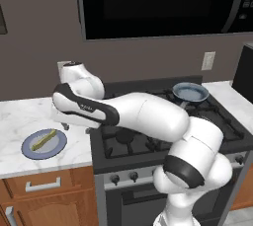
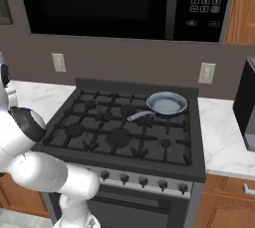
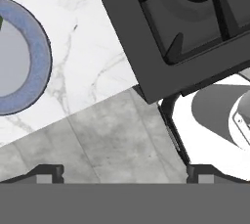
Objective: Pick up the butter stick and place it in the pan. Then turn on the burner for the pan.
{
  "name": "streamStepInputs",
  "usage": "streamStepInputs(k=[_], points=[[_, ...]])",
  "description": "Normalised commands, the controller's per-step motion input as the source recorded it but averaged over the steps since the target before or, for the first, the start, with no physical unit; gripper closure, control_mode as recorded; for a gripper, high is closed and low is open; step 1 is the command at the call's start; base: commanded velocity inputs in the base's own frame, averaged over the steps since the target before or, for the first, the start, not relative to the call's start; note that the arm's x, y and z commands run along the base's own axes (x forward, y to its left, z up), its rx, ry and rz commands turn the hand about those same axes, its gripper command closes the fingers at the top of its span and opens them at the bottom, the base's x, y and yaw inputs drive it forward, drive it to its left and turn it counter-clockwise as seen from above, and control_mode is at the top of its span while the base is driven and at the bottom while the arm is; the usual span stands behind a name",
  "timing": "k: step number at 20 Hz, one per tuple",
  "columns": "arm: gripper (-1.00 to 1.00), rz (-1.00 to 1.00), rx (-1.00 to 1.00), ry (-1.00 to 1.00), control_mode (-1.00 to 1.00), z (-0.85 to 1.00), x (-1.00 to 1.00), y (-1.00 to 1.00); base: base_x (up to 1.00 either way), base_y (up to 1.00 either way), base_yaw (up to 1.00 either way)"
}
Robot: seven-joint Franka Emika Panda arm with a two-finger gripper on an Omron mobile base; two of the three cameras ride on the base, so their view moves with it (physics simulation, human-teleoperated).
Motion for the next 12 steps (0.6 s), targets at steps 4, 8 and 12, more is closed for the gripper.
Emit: streamStepInputs(k=[4, 8, 12], points=[[-1.0, -0.04, 0.0, 0.0, -1.0, -0.3, 0.25, 0.34, 0.0, 0.0, 0.0], [-1.0, -0.02, 0.0, 0.0, -1.0, -0.24, 0.23, 0.24, 0.0, 0.0, 0.0], [-1.0, -0.02, 0.0, 0.0, -1.0, -0.09, 0.28, 0.26, 0.0, 0.0, 0.0]])
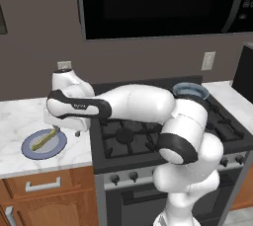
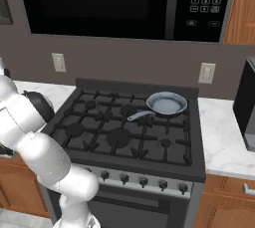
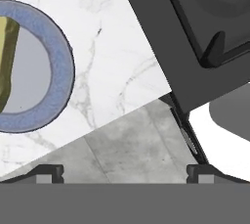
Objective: Pick up the butter stick and place it in the pan. Then turn on the burner for the pan.
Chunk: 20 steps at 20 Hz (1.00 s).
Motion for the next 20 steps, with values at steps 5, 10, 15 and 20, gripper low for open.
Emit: streamStepInputs(k=[5, 10, 15, 20], points=[[-1.0, -0.01, 0.0, -0.01, -1.0, -0.03, 0.29, 0.23, 0.0, 0.0, 0.0], [-1.0, 0.0, -0.03, -0.05, -1.0, -0.09, 0.23, 0.13, 0.0, 0.0, 0.0], [-1.0, 0.0, -0.05, -0.06, -1.0, -0.19, 0.14, 0.09, 0.0, 0.0, 0.0], [-1.0, 0.0, -0.01, -0.03, -1.0, -0.23, 0.11, 0.09, 0.0, 0.0, 0.0]])
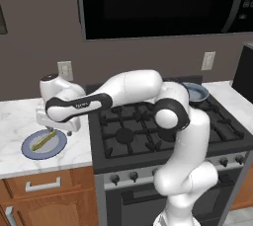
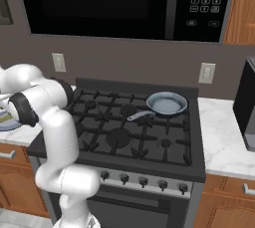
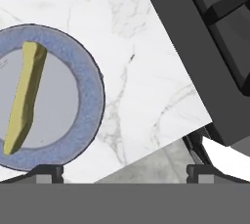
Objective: Pick up the butter stick and place it in the pan. Then turn on the burner for the pan.
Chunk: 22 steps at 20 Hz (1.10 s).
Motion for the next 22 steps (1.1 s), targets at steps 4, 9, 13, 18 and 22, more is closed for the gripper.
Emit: streamStepInputs(k=[4, 9, 13, 18, 22], points=[[-1.0, 0.0, 0.0, -0.01, -1.0, -0.1, 0.06, 0.03, 0.0, 0.0, 0.0], [-1.0, 0.0, 0.0, 0.0, -1.0, -0.07, 0.16, 0.01, 0.0, 0.0, 0.0], [-1.0, 0.0, 0.0, 0.0, -1.0, -0.2, 0.19, 0.0, 0.0, 0.0, 0.0], [-1.0, 0.0, 0.0, 0.0, -1.0, -0.25, 0.04, 0.0, 0.0, 0.0, 0.0], [-1.0, 0.0, 0.0, 0.0, -1.0, -0.09, 0.0, 0.02, 0.0, 0.0, 0.0]])
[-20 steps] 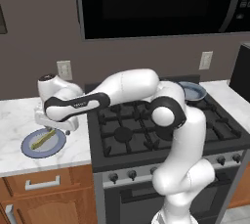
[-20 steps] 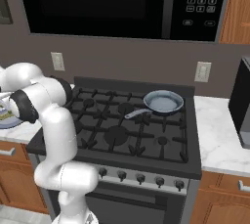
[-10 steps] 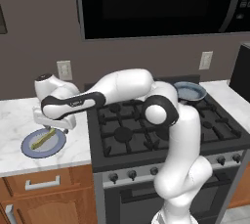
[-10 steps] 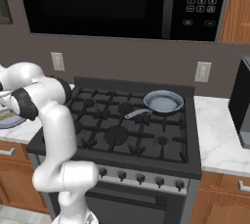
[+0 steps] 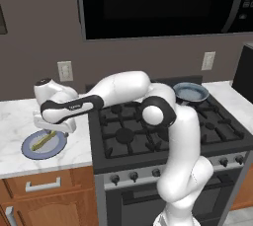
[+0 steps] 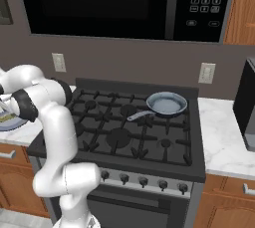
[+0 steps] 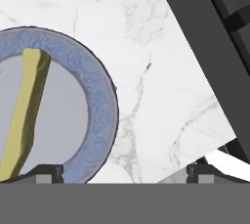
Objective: Pick up the butter stick and place it in the pan. Then turn on the burner for the pan.
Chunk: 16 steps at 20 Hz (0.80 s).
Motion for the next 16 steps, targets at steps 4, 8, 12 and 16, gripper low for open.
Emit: streamStepInputs(k=[4, 8, 12, 16], points=[[-1.0, 0.0, 0.0, 0.0, -1.0, -0.02, 0.06, 0.02, 0.0, 0.0, 0.0], [-1.0, 0.0, 0.0, 0.0, -1.0, 0.0, 0.03, 0.01, 0.0, 0.0, 0.0], [-1.0, 0.0, 0.0, 0.0, -1.0, 0.0, 0.08, 0.08, 0.0, 0.0, 0.0], [-1.0, 0.0, 0.0, 0.0, -1.0, 0.0, 0.06, 0.18, 0.0, 0.0, 0.0]])
